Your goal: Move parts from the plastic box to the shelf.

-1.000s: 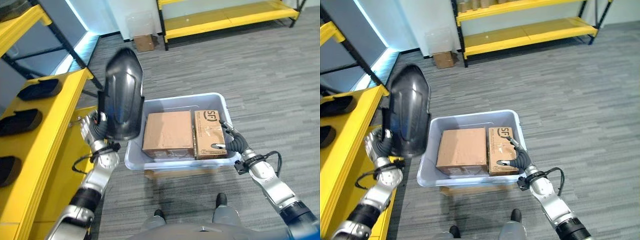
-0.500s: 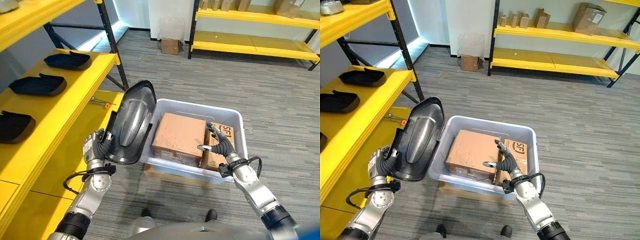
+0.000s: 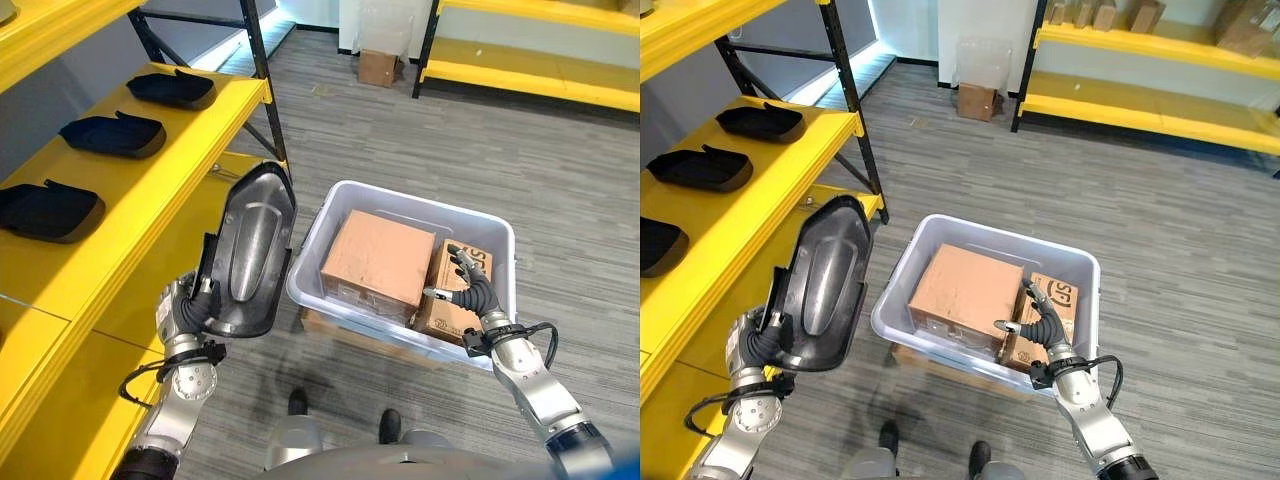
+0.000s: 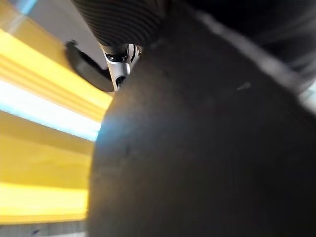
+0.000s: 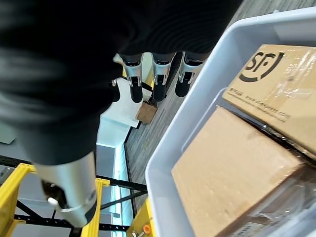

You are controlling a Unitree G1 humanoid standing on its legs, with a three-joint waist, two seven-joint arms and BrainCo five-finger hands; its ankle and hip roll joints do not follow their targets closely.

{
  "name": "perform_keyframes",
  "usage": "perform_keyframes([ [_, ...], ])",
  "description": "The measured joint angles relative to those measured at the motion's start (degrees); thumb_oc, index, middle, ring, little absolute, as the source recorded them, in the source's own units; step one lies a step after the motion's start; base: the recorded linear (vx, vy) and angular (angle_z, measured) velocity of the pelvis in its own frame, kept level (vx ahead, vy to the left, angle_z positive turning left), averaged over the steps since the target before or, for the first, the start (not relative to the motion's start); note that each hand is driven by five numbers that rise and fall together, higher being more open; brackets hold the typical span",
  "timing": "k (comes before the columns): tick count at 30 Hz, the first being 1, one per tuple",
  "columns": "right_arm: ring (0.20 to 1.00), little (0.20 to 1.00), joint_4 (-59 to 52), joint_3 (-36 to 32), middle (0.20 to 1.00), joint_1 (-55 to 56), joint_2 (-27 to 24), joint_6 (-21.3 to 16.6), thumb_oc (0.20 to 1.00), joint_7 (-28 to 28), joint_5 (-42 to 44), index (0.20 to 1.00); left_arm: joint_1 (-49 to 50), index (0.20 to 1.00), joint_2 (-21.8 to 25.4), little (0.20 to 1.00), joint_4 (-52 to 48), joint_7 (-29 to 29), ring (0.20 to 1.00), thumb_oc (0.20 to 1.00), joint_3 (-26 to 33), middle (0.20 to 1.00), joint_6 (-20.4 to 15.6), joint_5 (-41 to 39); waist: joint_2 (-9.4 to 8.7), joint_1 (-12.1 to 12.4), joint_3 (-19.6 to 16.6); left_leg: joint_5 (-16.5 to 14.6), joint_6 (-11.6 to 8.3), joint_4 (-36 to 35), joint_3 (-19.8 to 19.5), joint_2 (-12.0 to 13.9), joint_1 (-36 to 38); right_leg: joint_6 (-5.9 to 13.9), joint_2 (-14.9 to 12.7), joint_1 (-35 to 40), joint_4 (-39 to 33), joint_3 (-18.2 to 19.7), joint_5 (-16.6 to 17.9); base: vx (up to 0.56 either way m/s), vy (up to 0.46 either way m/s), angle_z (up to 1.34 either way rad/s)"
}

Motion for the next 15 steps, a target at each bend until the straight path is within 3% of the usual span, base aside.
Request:
perform_keyframes([
  [4,1.000,1.000,0.0,0.1,1.000,-0.1,0.1,-1.1,1.000,-1.0,0.0,1.000,-0.1,0.200,-0.7,0.200,0.0,0.1,0.200,0.200,-0.7,0.200,-0.9,0.0,1.70,0.2,0.7,0.5,-0.31,0.0,0.0,0.1,-0.1,-0.06,0.1,0.1,0.0,-0.3,0.0,-0.07,-0.068,0.05],
  [8,1.000,1.000,0.1,0.1,1.000,0.8,0.0,-1.1,1.000,-0.9,-0.1,1.000,-0.8,0.200,-0.9,0.200,0.0,0.4,0.200,0.200,-0.7,0.200,-0.9,-1.4,4.07,-1.7,1.4,0.1,-0.89,-0.1,1.9,-0.5,-0.8,0.66,-0.4,0.3,1.6,-2.2,-0.1,-0.09,-0.064,0.24],
  [9,1.000,1.000,0.0,0.0,1.000,1.5,0.0,-1.2,1.000,-1.0,0.0,1.000,-1.4,0.200,-1.0,0.200,0.0,0.4,0.200,0.200,-0.7,0.200,-0.9,-2.0,4.19,-2.3,1.5,0.9,-0.49,-0.1,3.7,-0.7,-1.4,0.97,-0.5,0.8,1.8,-3.7,-0.3,-0.13,-0.045,1.38],
  [10,1.000,1.000,0.0,0.0,1.000,3.4,-0.1,-1.2,1.000,-1.0,0.0,1.000,-3.9,0.200,-1.1,0.200,0.6,0.4,0.200,0.200,-1.3,0.200,-0.9,-2.3,3.47,-4.4,1.5,5.1,-2.23,-0.4,8.4,-1.9,-3.6,0.90,-2.0,0.9,2.8,-7.7,-1.5,-0.08,-0.018,1.54],
  [11,1.000,1.000,0.0,0.0,1.000,3.7,-0.1,-1.2,1.000,-1.0,0.0,1.000,-5.3,0.200,-1.1,0.200,0.6,0.5,0.200,0.200,-1.6,0.200,-0.9,-2.4,2.80,-4.6,1.3,7.8,-4.29,-1.3,10.8,-2.3,-4.5,-0.28,-3.6,-0.2,3.9,-8.9,-2.4,-0.08,0.017,1.26],
  [12,1.000,1.000,0.1,0.3,1.000,3.7,0.1,-1.3,1.000,-0.9,-0.1,1.000,-5.2,0.200,-0.9,0.200,0.5,1.1,0.200,0.200,-1.6,0.200,-1.0,-2.4,1.42,-3.8,1.8,7.0,-4.75,-0.4,12.0,-2.7,-4.5,-1.40,-4.9,-0.8,4.6,-9.0,-2.8,-0.06,0.039,0.20],
  [13,1.000,1.000,0.2,0.3,1.000,3.4,0.9,-1.8,1.000,-0.9,-0.1,1.000,-4.1,0.200,-0.6,0.200,0.6,1.9,0.200,0.200,-1.5,0.200,-0.9,-2.4,0.29,-3.6,1.7,2.9,-1.20,3.4,14.3,-2.9,-4.4,-1.61,-6.4,-0.9,4.8,-8.5,-2.7,-0.07,0.050,-0.23],
  [14,1.000,1.000,0.0,0.3,1.000,3.0,1.4,-2.4,1.000,-0.9,-0.1,1.000,-3.3,0.200,0.2,0.200,0.7,2.1,0.200,0.200,-1.5,0.200,-0.9,-2.5,-0.73,-3.7,1.2,-0.7,0.18,7.1,14.8,-2.9,-3.9,-2.45,-8.5,-0.4,4.5,-8.6,-1.6,-0.06,0.053,-0.10],
  [15,1.000,1.000,0.0,0.6,1.000,3.1,1.2,-2.6,1.000,-0.9,-0.1,1.000,-3.1,0.200,1.0,0.200,0.9,2.1,0.200,0.200,-1.5,0.200,-0.9,-2.4,-2.05,-4.3,1.1,-2.2,-0.02,9.0,15.1,-2.5,-2.8,-1.70,-9.9,0.6,3.8,-9.3,-1.0,-0.08,0.079,0.22],
])
